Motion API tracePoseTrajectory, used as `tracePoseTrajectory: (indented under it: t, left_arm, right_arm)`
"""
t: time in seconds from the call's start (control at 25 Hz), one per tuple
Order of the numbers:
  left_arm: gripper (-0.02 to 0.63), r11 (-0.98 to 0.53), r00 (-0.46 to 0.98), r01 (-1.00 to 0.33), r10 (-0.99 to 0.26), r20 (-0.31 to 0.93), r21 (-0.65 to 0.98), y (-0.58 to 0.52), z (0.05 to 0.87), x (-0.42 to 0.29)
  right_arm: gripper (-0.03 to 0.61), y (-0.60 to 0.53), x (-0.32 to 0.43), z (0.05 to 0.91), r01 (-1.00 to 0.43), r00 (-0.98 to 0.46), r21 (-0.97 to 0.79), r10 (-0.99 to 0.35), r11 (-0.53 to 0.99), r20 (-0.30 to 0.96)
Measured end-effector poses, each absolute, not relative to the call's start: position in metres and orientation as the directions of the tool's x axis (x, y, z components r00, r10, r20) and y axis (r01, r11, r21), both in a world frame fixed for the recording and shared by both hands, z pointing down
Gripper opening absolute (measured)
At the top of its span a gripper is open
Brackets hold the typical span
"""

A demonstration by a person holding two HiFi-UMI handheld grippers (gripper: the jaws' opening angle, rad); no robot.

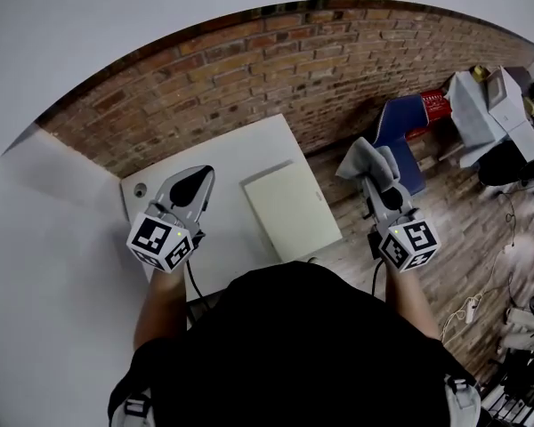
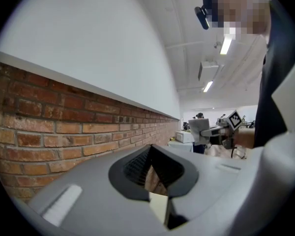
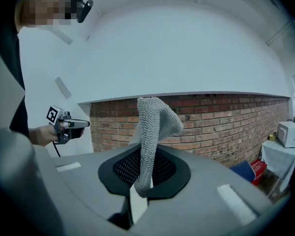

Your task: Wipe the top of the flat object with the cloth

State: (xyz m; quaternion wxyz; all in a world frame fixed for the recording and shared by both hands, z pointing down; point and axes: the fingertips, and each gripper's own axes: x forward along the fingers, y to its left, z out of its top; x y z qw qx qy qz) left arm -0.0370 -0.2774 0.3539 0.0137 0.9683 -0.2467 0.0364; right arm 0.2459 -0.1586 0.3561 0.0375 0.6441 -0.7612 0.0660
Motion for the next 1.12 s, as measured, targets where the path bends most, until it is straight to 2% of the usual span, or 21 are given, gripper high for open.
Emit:
tracePoseTrajectory:
  t: [0.4, 1.12]
  left_arm:
    - [0.002, -0.821, 0.817, -0.571, -0.570, 0.089, -0.011, -0.253, 0.352, -0.024]
    - [0.002, -0.774, 0.770, -0.633, -0.632, 0.087, -0.016, -0.235, 0.351, -0.043]
  right_arm:
    - [0.011, -0.171, 0.273, 0.354, -0.962, -0.273, -0.053, -0.954, 0.268, 0.124]
    - [0.011, -0.189, 0.254, 0.351, -0.928, -0.374, -0.045, -0.921, 0.371, 0.113]
